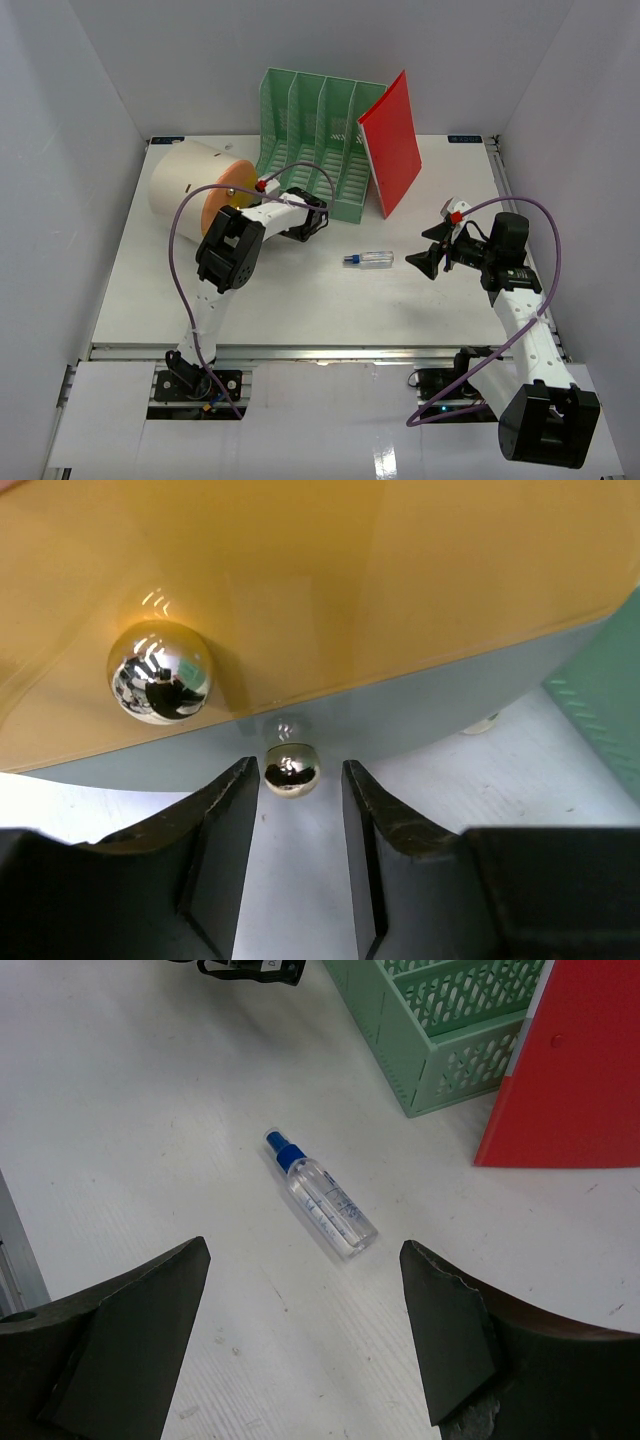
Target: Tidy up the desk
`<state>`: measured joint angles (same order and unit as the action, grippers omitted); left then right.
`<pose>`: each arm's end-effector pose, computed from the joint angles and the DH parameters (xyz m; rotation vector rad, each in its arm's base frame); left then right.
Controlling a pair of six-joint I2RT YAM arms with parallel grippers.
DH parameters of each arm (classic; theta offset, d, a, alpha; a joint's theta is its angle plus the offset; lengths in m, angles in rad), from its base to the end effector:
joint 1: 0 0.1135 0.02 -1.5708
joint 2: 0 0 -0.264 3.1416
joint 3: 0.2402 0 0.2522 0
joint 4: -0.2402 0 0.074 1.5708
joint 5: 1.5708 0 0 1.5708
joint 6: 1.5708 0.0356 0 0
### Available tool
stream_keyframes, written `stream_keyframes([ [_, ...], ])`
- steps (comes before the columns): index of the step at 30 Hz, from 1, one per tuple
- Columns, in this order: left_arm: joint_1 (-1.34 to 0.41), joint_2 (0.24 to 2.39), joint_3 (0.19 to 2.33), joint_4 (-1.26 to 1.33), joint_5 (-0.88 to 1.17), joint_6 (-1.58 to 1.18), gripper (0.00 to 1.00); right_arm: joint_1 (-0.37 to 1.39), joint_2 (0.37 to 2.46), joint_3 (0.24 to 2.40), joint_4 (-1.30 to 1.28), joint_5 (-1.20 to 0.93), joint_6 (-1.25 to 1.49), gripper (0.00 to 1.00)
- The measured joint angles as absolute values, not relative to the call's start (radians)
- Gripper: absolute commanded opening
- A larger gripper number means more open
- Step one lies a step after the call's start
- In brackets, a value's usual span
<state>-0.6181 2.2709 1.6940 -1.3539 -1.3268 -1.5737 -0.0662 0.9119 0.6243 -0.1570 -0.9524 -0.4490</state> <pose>0.3452 -0.2031 0.1548 -0.6324 1.8076 0.9844 0.1972 0.0160 0.2696 -0.9042 1.6310 0.5993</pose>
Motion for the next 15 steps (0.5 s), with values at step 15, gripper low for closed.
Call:
stream_keyframes([
  [15, -0.607, 2.288, 1.729, -1.376, -1.332, -1.537, 0.36, -0.066, 0.912, 0.624, -0.157, -0.952, -0.449, 0.84],
])
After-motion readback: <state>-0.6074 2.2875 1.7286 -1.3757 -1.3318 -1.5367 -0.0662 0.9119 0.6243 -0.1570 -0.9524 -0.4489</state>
